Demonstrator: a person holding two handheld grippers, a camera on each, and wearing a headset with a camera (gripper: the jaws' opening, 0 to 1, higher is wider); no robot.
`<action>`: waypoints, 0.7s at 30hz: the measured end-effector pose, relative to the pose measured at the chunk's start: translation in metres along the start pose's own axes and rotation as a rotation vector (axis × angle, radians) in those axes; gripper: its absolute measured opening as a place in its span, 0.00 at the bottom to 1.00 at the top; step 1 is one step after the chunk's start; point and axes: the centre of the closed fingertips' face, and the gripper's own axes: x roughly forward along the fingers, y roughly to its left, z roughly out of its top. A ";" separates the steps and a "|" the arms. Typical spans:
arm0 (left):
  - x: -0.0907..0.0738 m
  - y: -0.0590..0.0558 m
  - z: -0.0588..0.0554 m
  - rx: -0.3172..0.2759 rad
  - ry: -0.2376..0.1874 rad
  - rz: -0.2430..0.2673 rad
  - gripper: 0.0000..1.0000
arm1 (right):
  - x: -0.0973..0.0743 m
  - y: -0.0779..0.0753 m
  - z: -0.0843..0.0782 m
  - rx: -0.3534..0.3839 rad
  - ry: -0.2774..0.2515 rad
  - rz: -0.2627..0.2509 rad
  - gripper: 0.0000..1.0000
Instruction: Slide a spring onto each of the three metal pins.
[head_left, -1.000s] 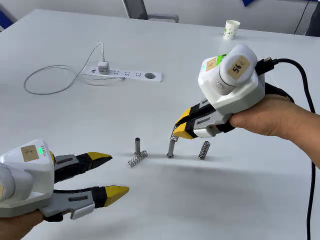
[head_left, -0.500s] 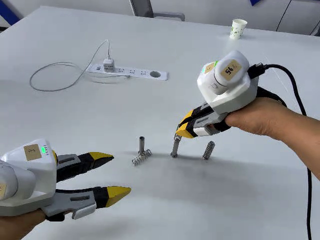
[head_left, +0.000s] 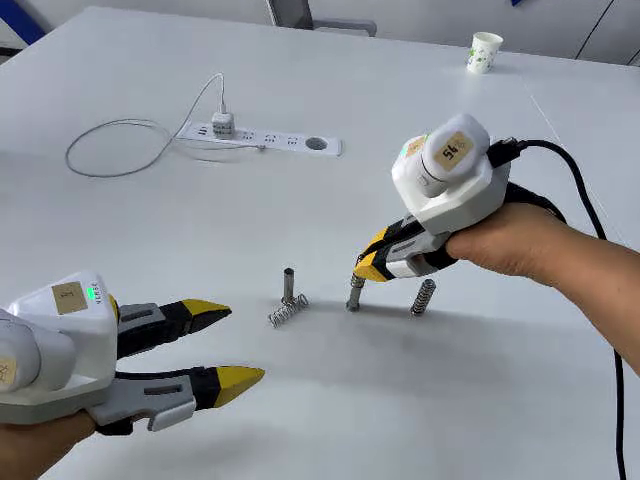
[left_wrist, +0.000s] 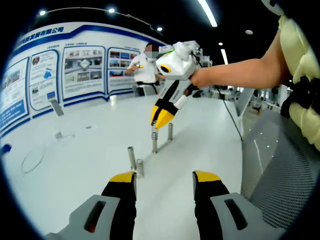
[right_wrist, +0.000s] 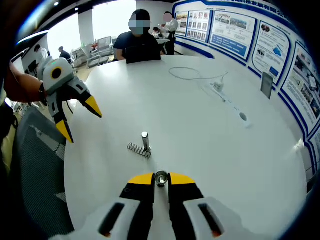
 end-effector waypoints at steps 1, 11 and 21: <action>0.000 0.000 0.000 0.000 0.000 0.000 0.46 | 0.001 0.000 -0.001 0.001 0.000 -0.001 0.11; 0.000 0.001 -0.002 -0.005 0.002 0.004 0.45 | 0.015 -0.002 -0.010 0.022 0.006 -0.010 0.12; -0.001 0.003 -0.005 -0.012 0.008 0.011 0.44 | 0.027 -0.007 -0.020 0.025 0.021 -0.026 0.12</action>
